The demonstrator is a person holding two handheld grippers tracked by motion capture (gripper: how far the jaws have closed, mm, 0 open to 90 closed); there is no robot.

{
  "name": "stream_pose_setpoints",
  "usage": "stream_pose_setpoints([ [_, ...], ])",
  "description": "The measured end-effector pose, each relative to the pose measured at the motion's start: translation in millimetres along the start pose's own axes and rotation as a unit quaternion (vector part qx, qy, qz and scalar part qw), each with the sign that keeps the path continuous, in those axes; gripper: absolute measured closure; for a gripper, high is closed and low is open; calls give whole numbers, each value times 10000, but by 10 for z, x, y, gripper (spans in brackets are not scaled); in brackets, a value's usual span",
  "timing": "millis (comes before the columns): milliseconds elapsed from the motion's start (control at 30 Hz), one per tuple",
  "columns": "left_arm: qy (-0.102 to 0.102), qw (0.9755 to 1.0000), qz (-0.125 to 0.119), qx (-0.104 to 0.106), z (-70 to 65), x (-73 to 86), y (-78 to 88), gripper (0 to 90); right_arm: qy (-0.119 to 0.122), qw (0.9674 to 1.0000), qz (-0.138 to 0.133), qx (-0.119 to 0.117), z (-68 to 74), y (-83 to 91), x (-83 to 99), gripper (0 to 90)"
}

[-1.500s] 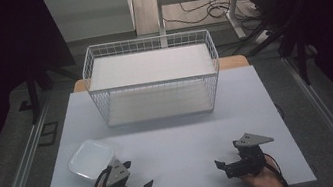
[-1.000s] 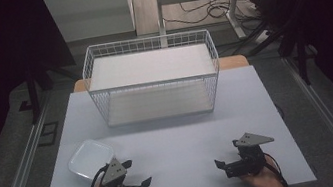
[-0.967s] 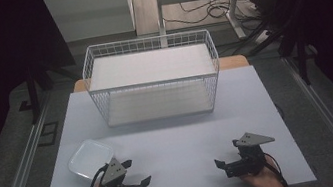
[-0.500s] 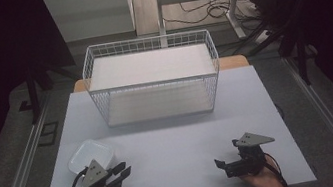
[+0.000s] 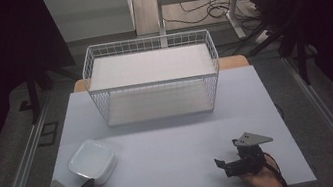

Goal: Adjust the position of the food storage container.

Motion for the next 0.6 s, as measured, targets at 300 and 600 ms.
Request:
stream_pose_setpoints([
  [300,71,9991,406,-50,83,131,-160,900,34,10000,54,8,3,-12,3,23],
  [600,-171,9987,472,18,-39,36,-396,899,67,9999,124,7,17,-42,5,26],
])
Point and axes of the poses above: each handheld gripper's, and its own axes: y roughly backward along the jaws, x roughly out of its underside, z roughly to its left, the point moved 2 cm from there along -y, roughly forward along the jaws, and after that the axes turned 14 degrees about -x, right-handed, at the moved point
